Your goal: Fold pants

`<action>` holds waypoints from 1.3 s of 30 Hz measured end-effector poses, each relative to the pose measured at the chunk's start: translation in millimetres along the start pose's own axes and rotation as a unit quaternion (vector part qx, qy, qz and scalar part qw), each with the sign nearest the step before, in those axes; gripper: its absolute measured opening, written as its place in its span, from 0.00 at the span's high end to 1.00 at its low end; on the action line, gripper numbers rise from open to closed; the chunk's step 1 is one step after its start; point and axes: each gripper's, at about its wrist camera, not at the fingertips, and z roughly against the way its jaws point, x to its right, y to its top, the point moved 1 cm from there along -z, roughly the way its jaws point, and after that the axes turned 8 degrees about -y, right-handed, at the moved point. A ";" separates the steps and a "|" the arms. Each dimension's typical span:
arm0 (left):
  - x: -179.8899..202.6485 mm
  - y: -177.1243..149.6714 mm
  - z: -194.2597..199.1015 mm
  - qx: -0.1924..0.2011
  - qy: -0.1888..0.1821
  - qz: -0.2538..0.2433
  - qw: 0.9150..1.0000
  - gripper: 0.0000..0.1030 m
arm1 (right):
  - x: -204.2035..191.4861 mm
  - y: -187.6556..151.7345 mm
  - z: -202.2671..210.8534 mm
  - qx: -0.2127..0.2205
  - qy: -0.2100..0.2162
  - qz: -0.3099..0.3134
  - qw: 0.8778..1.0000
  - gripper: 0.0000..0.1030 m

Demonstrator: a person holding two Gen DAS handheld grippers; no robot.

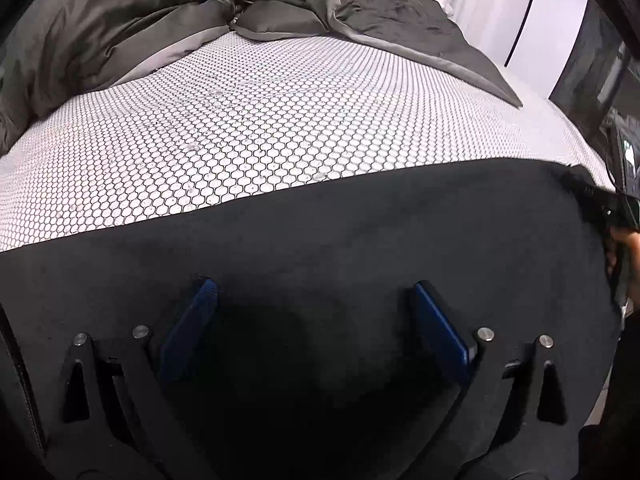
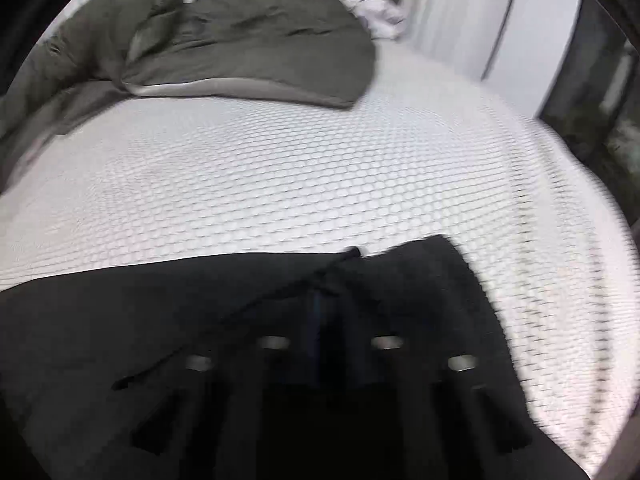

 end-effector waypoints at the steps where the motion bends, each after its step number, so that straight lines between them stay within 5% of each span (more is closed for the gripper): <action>1: -2.2 1.3 -1.1 -0.001 0.004 0.003 1.000 0.06 | -6.9 0.9 1.0 0.003 -0.013 0.011 1.000 0.95; 3: -2.7 1.6 1.5 0.003 0.011 0.010 1.000 0.06 | -25.2 0.5 13.5 0.015 -0.039 0.044 0.998 0.85; 6: 3.2 1.9 18.1 0.027 0.008 0.004 1.000 0.06 | -35.0 -10.3 50.8 0.033 0.006 0.044 0.998 0.71; 8: 16.6 -1.3 27.6 0.036 -0.016 -0.015 0.999 0.06 | -42.6 -25.1 83.4 0.053 0.080 0.022 0.995 0.49; 9: 25.0 -4.8 30.8 0.035 -0.029 -0.032 0.998 0.06 | -50.0 -35.5 95.5 0.061 0.099 0.018 0.993 0.29; 10: 32.2 -8.5 31.0 0.027 -0.035 -0.052 0.998 0.06 | -62.0 -44.4 104.5 0.064 0.109 0.026 0.992 0.24; 14: 29.0 -26.0 31.1 -0.015 0.010 -0.085 0.996 0.06 | -103.1 -90.1 112.2 0.057 0.106 0.128 0.984 0.24; 19: -58.2 -58.5 66.0 -0.013 0.052 0.005 0.999 0.06 | -77.2 -117.0 121.0 0.053 0.105 0.101 0.988 0.22; 22: -100.2 -75.7 89.9 0.007 0.125 0.036 0.992 0.06 | -48.4 -125.7 116.2 0.061 0.019 0.098 0.993 0.15; 29: -95.2 -116.3 164.2 0.096 0.092 0.074 0.988 0.12 | -29.3 -121.6 102.2 0.050 0.039 0.067 0.996 0.14; 34: -132.3 -155.3 230.7 0.186 0.065 0.198 0.960 0.01 | -21.4 -131.5 108.8 0.053 0.047 0.074 0.995 0.12; 37: -165.1 -169.1 229.1 0.163 0.075 0.266 0.947 0.02 | -21.2 -135.0 107.5 0.053 0.051 0.073 0.995 0.12; 39: -189.3 -162.1 218.0 0.160 0.039 0.298 0.940 0.05 | -22.4 -135.3 106.9 0.055 0.049 0.075 0.994 0.12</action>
